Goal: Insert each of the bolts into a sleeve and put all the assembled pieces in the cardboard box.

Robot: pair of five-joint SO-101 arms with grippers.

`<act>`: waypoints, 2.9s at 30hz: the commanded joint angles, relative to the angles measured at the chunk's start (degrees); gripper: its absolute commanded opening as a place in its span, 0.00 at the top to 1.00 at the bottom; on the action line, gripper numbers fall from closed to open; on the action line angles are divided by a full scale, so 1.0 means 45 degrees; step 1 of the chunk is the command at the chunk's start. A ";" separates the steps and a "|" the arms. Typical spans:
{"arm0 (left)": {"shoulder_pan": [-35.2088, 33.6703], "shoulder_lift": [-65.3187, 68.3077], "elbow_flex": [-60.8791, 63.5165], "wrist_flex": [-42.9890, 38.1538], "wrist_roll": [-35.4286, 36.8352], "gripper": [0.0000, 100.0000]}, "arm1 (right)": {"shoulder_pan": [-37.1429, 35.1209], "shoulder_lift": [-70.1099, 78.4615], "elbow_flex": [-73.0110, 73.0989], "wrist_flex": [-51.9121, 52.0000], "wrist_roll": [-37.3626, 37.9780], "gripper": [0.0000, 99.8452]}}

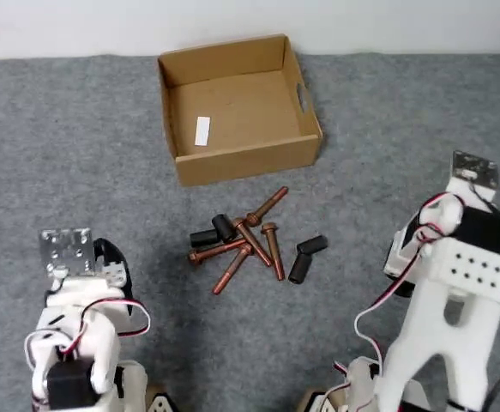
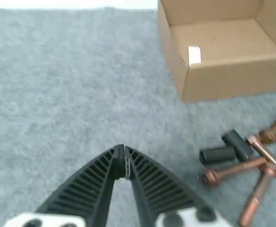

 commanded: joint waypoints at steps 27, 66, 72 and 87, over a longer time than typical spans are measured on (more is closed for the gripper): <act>0.7033 1.9067 -1.1399 0.3184 -0.2696 0.90 | 0.1944 -0.0772 -0.0117 0.0342 -0.0117 0.99; 0.7248 2.7448 -1.5521 0.1661 -0.2676 0.96 | 0.2393 -0.0772 -0.0176 0.0361 -0.0078 0.99; 0.7326 2.5592 -1.5560 0.2286 -0.2051 0.99 | 0.2393 -0.1045 -0.0195 0.0459 -0.0117 0.99; 0.7209 1.6762 -1.2728 0.5451 -0.0254 0.99 | 0.2374 -0.5792 0.0899 0.0459 -0.0039 0.99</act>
